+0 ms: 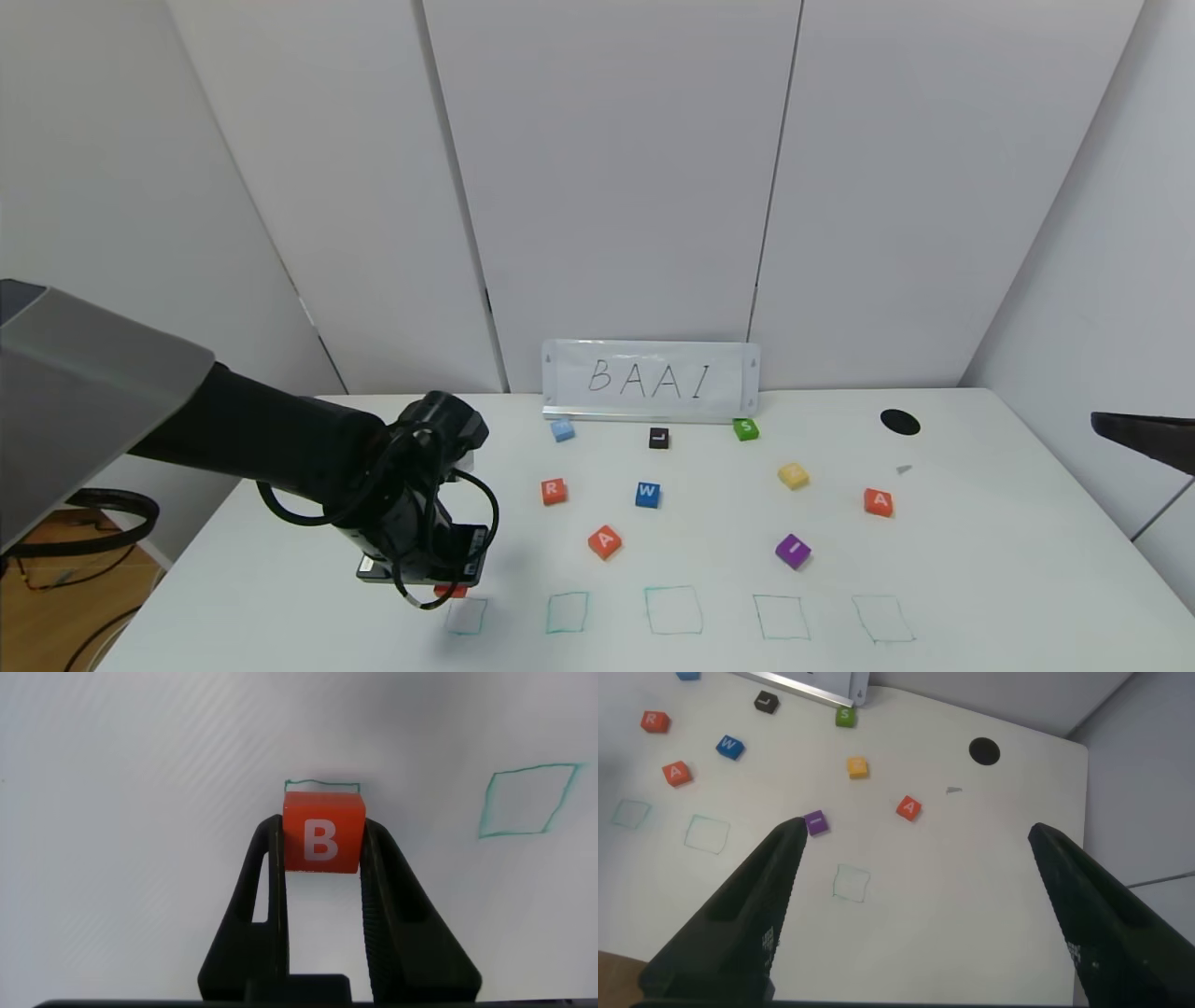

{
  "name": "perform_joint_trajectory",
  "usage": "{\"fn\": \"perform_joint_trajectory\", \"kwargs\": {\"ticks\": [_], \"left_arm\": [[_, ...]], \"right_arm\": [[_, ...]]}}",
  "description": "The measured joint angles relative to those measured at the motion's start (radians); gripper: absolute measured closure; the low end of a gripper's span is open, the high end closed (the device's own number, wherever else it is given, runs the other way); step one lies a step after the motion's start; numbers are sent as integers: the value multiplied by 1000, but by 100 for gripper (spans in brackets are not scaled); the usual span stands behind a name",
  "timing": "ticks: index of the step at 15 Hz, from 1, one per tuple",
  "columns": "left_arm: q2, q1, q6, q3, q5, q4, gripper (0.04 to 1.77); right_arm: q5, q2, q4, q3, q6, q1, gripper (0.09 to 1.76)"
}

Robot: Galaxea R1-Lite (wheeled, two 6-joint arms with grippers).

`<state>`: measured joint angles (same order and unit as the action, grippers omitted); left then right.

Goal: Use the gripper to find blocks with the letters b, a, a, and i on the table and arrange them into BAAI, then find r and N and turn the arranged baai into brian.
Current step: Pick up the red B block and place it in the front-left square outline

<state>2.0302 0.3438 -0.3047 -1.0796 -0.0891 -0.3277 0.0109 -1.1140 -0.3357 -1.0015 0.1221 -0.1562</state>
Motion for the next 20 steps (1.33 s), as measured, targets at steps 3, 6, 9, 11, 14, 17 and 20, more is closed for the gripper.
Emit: {"fn": "perform_joint_trajectory", "kwargs": {"ticks": [3, 6, 9, 11, 14, 17, 20], "left_arm": [[7, 9, -9, 47, -3, 61, 130], [19, 11, -14, 70, -4, 67, 130], [25, 13, -28, 94, -10, 80, 130], [31, 15, -28, 111, -36, 123, 130], [46, 15, -35, 128, -50, 156, 130], [54, 16, -42, 130, -48, 156, 130], [60, 17, -46, 127, -43, 157, 130]], "right_arm": [[0, 0, 0, 0, 0, 0, 14], [0, 0, 0, 0, 0, -3, 14], [-1, 1, 0, 4, 0, -11, 14], [-1, 1, 0, 6, -1, -17, 14], [-1, 1, 0, 7, -1, -21, 14], [0, 1, 0, 9, -1, -25, 14], [-1, 1, 0, 10, -1, -29, 14]]}}
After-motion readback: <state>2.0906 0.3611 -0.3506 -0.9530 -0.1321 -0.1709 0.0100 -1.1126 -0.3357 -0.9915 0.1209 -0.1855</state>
